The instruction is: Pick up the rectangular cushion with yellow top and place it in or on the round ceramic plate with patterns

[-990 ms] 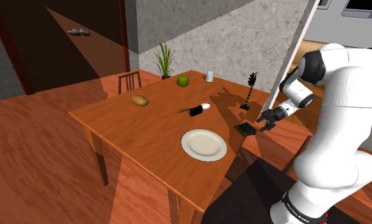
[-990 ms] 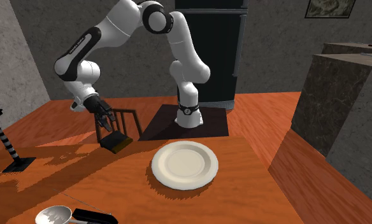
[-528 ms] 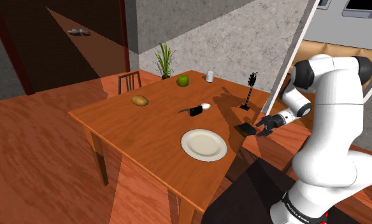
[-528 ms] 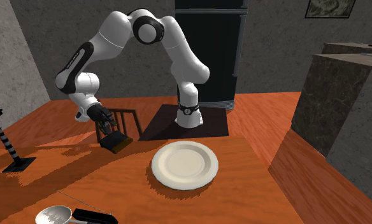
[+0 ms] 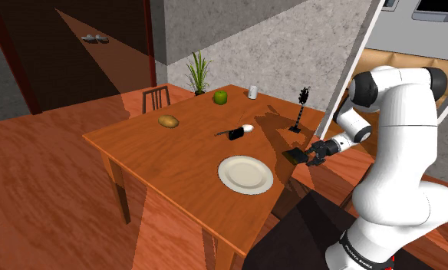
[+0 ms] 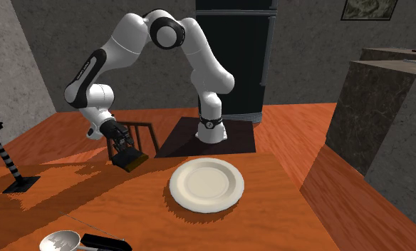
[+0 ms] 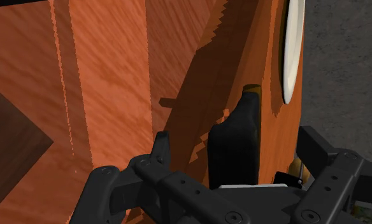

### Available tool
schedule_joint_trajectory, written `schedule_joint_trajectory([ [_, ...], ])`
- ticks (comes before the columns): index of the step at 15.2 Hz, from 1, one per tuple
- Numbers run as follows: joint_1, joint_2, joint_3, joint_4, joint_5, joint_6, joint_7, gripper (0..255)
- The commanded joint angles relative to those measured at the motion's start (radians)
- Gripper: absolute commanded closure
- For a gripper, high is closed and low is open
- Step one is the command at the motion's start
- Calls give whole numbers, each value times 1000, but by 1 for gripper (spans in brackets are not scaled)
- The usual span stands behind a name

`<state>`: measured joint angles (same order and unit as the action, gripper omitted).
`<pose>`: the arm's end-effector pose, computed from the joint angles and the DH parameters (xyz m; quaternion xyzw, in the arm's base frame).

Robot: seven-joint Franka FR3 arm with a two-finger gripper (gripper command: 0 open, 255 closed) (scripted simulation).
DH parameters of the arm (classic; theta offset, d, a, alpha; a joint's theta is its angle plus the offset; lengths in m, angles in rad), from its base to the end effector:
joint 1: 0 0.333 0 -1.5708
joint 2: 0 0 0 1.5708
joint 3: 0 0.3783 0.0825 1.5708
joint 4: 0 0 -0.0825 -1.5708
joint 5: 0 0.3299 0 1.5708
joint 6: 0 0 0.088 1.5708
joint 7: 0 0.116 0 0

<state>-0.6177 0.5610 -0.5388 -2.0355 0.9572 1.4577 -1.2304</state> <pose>0.3091 -0.3942 0.2750 -0.8295 0.1906 -0.1151 0.5122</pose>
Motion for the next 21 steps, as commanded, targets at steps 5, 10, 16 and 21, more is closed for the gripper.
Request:
schedule_joint_trajectory([
  [5,0,0,0,0,0,0,0,255],
  [10,0,0,0,0,0,0,0,255],
  [16,9,-48,-14,-10,-17,-16,30,255],
  [21,19,-105,-29,-17,-38,-37,69,255],
])
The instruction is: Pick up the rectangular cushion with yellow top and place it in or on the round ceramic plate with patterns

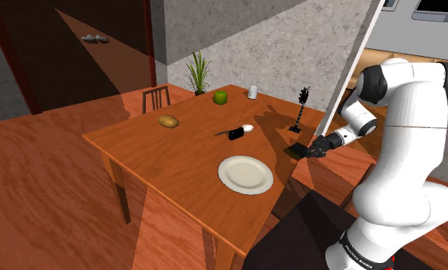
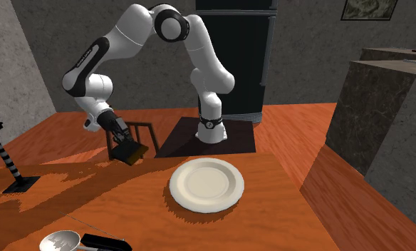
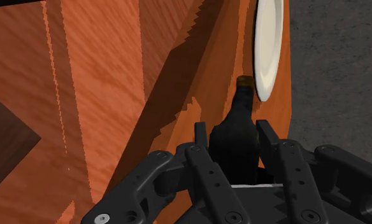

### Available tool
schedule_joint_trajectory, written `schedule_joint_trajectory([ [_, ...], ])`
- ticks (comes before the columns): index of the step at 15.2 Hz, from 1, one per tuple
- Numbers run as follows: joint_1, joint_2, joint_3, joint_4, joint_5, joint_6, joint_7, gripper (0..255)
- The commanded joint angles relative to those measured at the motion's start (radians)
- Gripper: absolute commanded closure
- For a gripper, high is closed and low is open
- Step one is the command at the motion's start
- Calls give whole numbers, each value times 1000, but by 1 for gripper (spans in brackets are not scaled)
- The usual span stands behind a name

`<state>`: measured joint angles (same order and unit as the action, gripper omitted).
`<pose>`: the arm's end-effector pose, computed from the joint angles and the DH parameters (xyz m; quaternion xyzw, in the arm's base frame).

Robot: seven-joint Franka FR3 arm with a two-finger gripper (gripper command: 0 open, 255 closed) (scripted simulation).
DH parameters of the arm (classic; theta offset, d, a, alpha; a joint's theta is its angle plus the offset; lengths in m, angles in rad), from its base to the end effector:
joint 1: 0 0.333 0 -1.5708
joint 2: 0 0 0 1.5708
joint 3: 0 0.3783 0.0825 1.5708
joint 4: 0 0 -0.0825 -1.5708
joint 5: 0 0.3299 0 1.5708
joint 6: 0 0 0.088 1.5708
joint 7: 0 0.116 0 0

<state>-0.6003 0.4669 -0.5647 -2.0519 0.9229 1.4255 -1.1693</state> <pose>0.3030 -0.3886 0.3181 -0.8296 0.1905 -0.1152 0.5121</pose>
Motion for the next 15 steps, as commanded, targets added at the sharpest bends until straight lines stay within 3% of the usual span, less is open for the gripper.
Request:
schedule_joint_trajectory([
  [1,4,-23,-6,-2,-8,-9,17,255],
  [8,14,-93,-22,-3,-33,-38,70,255],
  [15,146,-303,10,-269,-4,145,126,255],
])
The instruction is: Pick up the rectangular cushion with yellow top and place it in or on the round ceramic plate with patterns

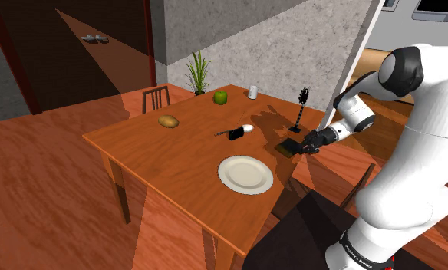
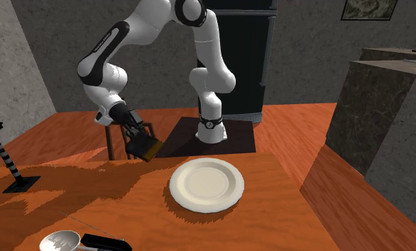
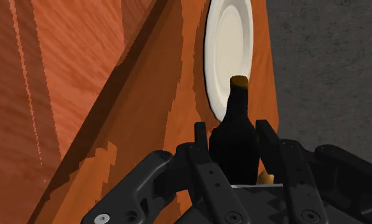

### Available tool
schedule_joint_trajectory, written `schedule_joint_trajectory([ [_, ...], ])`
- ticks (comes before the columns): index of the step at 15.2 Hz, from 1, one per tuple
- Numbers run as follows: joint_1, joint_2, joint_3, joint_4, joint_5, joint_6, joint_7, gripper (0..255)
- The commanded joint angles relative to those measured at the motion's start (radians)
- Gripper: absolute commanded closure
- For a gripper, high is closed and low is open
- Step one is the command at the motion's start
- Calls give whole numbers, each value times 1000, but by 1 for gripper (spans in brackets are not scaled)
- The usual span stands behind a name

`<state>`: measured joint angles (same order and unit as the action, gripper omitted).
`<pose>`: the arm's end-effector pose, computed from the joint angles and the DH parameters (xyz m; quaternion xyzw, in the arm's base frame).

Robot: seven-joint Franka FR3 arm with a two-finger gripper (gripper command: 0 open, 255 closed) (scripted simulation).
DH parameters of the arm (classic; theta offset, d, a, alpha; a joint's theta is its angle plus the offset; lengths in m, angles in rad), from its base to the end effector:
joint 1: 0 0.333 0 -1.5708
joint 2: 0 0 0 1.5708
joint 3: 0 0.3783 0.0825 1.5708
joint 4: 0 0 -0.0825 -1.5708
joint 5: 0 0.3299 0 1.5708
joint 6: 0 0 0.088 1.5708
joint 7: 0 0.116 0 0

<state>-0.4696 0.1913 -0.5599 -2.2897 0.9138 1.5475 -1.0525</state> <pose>0.2999 -0.3027 0.3695 -0.8295 0.1902 -0.1151 0.5124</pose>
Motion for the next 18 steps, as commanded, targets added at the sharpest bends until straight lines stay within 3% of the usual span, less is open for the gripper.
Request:
schedule_joint_trajectory([
  [1,31,-55,14,-65,13,49,18,255],
  [9,151,-252,118,-295,123,253,90,255],
  [18,300,-364,279,-443,360,448,126,255],
])
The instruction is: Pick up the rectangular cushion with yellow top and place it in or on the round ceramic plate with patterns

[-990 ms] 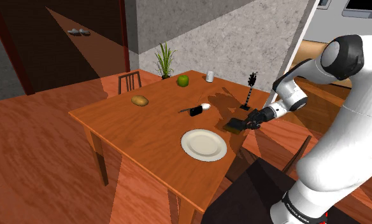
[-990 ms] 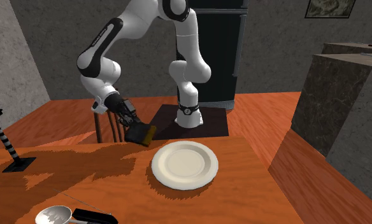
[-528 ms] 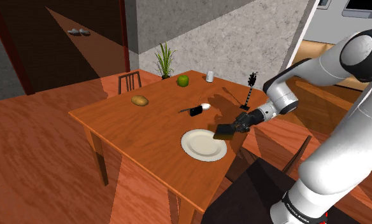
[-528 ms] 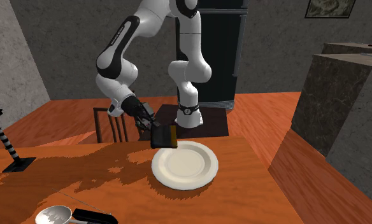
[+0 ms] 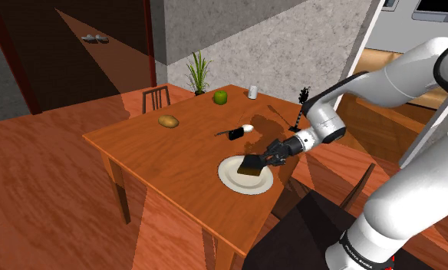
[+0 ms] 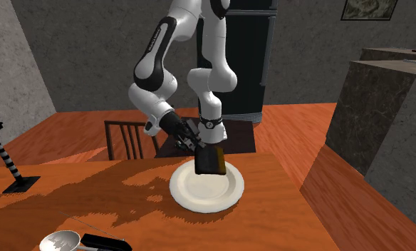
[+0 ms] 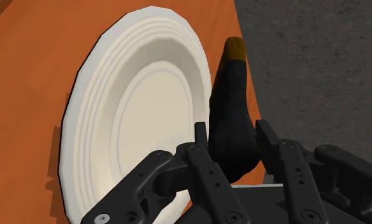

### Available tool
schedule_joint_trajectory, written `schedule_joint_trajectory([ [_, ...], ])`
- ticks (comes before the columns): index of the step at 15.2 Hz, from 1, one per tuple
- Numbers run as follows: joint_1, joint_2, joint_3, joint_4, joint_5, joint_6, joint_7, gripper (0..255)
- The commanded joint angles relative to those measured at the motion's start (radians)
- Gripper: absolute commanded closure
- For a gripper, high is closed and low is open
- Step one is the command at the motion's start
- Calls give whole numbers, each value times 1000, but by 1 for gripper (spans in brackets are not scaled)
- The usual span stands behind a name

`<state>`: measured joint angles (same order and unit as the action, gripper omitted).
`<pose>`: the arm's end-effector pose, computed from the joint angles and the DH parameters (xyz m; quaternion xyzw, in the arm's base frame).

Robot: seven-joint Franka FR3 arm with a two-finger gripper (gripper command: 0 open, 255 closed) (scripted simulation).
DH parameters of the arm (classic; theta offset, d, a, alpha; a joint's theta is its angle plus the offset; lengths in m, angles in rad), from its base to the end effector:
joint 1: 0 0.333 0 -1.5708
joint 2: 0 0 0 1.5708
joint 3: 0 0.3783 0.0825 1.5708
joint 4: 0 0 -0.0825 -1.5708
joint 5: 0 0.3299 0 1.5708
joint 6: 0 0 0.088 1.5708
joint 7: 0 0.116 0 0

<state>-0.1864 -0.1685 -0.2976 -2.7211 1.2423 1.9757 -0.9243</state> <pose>0.3153 -0.0896 0.3741 -0.8297 0.1896 -0.1148 0.5123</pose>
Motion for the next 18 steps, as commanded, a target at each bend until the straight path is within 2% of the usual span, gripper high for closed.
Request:
schedule_joint_trajectory([
  [1,18,13,16,-10,41,20,-19,255],
  [13,28,227,15,28,152,11,-211,255],
  [18,31,230,13,29,154,10,-214,255],
])
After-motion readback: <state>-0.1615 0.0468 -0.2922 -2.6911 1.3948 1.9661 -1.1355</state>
